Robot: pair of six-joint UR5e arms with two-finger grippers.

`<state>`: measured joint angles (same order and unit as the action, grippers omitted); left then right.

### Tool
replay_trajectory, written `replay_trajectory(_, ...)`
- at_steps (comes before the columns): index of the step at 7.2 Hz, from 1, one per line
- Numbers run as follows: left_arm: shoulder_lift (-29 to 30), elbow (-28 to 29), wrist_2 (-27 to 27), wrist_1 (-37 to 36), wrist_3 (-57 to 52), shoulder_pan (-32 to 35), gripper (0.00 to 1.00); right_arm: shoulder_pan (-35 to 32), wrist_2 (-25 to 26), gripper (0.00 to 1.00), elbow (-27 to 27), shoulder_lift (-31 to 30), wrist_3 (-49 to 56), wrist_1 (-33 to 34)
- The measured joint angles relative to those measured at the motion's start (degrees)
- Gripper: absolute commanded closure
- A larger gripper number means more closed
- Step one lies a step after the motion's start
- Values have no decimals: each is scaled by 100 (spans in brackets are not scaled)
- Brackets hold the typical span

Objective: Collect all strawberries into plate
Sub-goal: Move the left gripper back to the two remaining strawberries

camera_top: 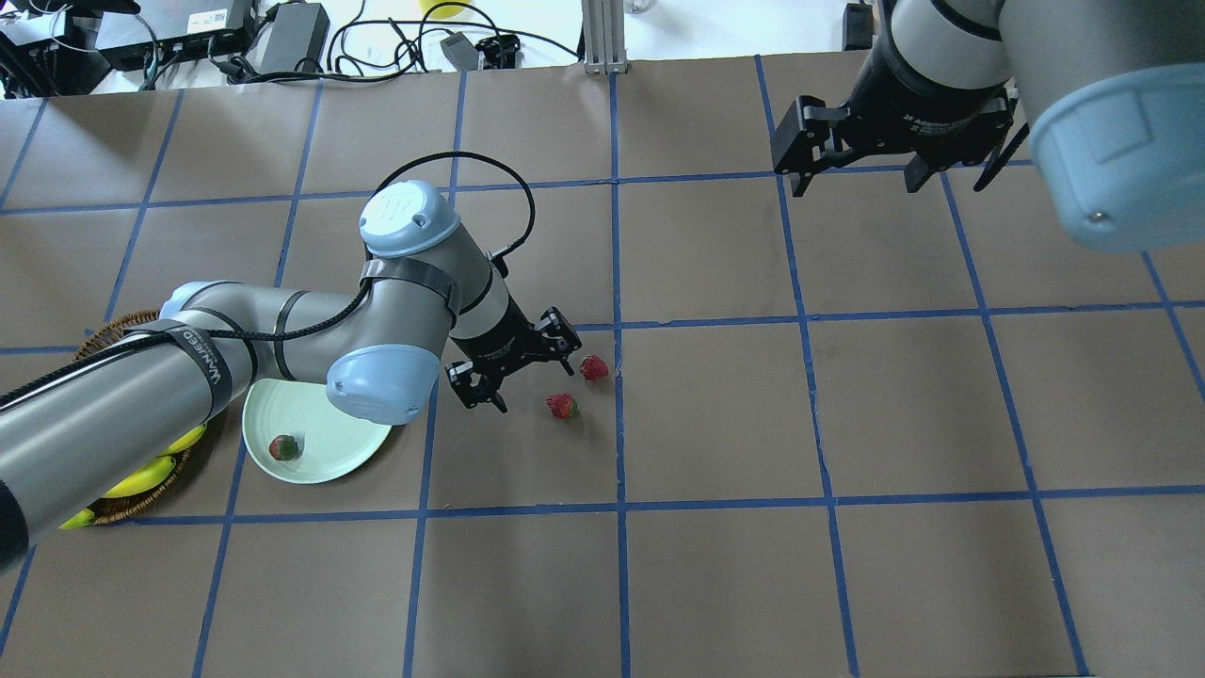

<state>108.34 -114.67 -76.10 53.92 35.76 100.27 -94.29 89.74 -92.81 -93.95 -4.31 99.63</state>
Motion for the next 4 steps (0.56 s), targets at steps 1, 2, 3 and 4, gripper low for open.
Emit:
replay_trajectory(1,46,-2,67,-5,105,17,21,-1,0,0,0,0,0,2)
replay_trajectory(2,76,-2,177,-6,169,23,52,-1,0,0,0,0,2,3)
replay_trajectory(3,110,-1,237,-7,197,28,89,-1,0,0,0,0,5,3)
replay_trajectory(4,139,2,262,-9,207,30,100,-2,0,0,0,0,7,3)
